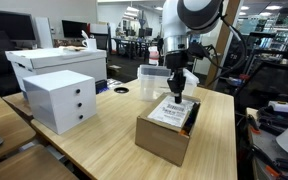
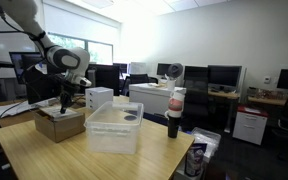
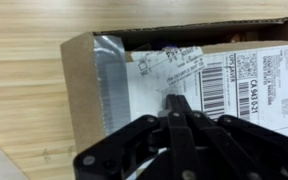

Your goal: Close the lid of the brown box

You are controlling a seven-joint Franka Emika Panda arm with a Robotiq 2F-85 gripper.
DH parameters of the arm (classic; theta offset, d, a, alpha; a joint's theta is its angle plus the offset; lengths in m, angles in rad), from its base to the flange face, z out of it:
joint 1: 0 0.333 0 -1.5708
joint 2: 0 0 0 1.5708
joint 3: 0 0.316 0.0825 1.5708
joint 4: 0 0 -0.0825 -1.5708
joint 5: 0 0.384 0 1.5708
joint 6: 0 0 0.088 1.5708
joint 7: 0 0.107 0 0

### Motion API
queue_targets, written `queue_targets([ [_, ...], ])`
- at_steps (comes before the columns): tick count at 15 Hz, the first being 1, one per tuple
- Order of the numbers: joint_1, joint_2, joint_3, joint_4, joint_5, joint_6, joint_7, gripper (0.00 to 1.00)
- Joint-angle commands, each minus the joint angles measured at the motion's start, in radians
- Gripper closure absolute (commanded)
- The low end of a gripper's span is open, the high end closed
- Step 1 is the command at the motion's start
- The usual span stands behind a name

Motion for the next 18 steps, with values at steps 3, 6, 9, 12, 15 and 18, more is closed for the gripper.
queue_targets([
  [3, -0.002, -0.109, 0.031, -0.046, 0.03, 0.08, -0.019, 0.97],
  [6, -0.007, -0.15, 0.026, -0.018, 0.013, 0.099, 0.002, 0.98],
  [9, -0.012, -0.179, 0.02, 0.01, -0.001, 0.119, 0.014, 0.97],
  [12, -0.017, -0.226, 0.013, 0.018, -0.024, 0.163, 0.032, 0.97],
  [15, -0.025, -0.269, 0.009, 0.024, -0.07, 0.172, 0.08, 0.97],
  [18, -0.042, -0.311, 0.011, 0.029, -0.137, 0.148, 0.143, 0.71],
])
